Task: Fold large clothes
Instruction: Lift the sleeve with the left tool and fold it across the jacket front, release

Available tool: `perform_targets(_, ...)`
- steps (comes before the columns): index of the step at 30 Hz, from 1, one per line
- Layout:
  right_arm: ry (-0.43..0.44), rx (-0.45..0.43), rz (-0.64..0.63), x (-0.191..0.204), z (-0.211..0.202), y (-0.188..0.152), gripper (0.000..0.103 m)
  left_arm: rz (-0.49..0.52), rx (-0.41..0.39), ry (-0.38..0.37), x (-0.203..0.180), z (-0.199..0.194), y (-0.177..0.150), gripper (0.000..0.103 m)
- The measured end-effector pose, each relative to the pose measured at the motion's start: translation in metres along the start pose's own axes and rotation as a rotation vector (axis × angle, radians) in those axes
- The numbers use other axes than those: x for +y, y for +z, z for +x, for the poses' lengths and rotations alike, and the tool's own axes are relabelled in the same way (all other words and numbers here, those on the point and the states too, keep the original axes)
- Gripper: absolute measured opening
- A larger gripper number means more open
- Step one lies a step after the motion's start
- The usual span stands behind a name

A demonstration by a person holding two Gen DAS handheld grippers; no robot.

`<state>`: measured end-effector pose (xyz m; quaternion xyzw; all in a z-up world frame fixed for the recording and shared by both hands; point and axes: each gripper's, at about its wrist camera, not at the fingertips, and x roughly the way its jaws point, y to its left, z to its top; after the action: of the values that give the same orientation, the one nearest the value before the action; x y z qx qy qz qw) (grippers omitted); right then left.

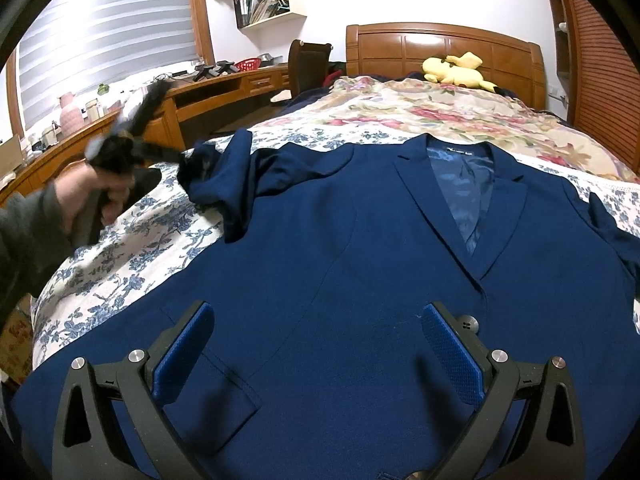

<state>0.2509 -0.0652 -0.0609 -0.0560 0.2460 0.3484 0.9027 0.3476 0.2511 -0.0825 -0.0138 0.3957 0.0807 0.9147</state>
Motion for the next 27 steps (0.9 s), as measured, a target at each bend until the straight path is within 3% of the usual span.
perform_targets(6, 0.01, -0.02, 0.0, -0.003, -0.016, 0.002, 0.103, 0.067, -0.134, -0.039, -0.057, -0.085, 0.029, 0.005)
perform_targets(12, 0.019, -0.025, 0.038, -0.029, -0.041, -0.001, 0.103, 0.123, -0.237, -0.156, -0.122, -0.16, 0.03, 0.005)
perform_targets(18, -0.054, -0.019, 0.08, -0.062, -0.058, -0.009, 0.103, 0.164, -0.269, -0.246, -0.163, -0.191, 0.006, 0.005)
perform_targets(25, -0.087, -0.002, 0.104, -0.071, -0.06, -0.013, 0.103, 0.166, -0.272, -0.266, -0.183, -0.202, -0.04, 0.006)
perform_targets(27, -0.088, 0.0, 0.108, -0.068, -0.058, -0.011, 0.103, 0.164, -0.255, -0.286, -0.183, -0.201, -0.05, 0.013)
